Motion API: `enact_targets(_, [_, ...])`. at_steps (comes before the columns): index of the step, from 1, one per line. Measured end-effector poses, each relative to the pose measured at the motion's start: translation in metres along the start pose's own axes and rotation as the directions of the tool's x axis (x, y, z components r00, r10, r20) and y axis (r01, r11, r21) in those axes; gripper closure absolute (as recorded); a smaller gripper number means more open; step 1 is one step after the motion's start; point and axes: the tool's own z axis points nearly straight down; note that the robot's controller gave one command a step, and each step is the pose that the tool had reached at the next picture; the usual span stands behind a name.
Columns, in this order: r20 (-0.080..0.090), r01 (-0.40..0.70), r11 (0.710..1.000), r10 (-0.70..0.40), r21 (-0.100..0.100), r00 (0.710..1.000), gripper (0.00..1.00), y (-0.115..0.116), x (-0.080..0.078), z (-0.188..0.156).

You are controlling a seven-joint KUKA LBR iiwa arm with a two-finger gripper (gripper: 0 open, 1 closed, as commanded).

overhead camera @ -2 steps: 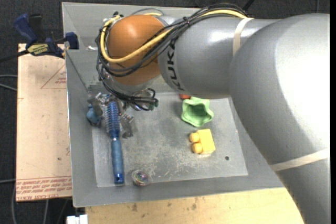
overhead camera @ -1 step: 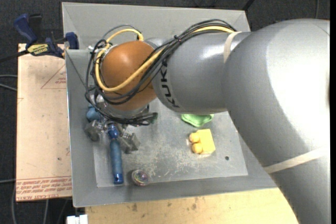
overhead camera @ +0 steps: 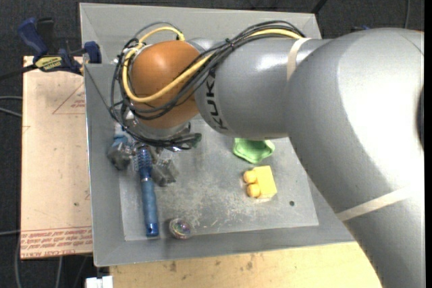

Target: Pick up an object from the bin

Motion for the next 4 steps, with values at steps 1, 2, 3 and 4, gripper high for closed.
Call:
enact_targets(1, [0.0,0.002,1.0,-0.002,-0.004,1.0,1.0,0.002,0.0,0.001])
enact_targets(2, [0.002,0.0,1.0,0.0,-0.001,1.0,1.0,0.002,-0.002,-0.031])
enact_targets(3, [0.001,-0.003,1.0,0.003,-0.002,1.0,1.0,0.002,-0.002,-0.045])
enact_targets(4, [0.003,-0.005,1.0,0.005,0.001,1.0,1.0,0.002,-0.004,-0.101])
